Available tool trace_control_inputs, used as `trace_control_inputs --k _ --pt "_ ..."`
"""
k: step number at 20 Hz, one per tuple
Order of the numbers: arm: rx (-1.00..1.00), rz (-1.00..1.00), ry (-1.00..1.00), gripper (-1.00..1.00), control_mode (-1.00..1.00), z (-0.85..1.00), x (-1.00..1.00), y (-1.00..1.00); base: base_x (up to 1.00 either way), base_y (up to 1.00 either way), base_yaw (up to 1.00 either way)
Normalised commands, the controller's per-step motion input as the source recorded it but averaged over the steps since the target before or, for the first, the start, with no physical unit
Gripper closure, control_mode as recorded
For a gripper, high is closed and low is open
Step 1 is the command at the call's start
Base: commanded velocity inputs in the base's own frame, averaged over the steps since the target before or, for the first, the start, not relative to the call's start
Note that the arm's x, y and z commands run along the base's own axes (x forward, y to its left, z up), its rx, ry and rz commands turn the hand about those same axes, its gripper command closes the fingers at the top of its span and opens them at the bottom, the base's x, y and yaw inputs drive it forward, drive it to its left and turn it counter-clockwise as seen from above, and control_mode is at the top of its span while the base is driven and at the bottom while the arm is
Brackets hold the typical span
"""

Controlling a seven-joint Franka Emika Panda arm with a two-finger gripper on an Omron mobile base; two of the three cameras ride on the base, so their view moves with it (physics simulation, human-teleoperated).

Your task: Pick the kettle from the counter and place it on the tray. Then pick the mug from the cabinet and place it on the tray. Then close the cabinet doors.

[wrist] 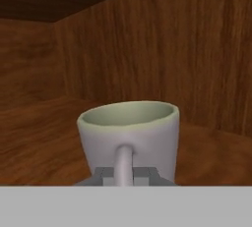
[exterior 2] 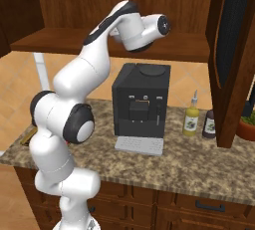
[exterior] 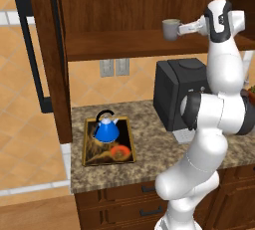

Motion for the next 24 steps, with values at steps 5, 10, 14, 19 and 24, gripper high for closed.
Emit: trace_control_inputs --k 5,10,14,19,24 --pt "0.0 0.0 0.0 1.0 -1.0 -0.06 -0.05 0.0 0.0 0.0 0.0" --pt "0.08 0.0 -0.07 1.0 -1.0 -0.06 -0.58 0.03 0.0 0.0 0.0" --pt "0.06 0.0 -0.14 1.0 -1.0 -0.02 -0.86 0.29 0.0 0.0 0.0" --pt "0.01 0.08 -0.1 1.0 -1.0 -0.01 -0.99 0.45 0.0 0.0 0.0" --pt "0.0 0.16 -0.04 1.0 -1.0 -0.09 -0.93 0.7 0.0 0.0 0.0"
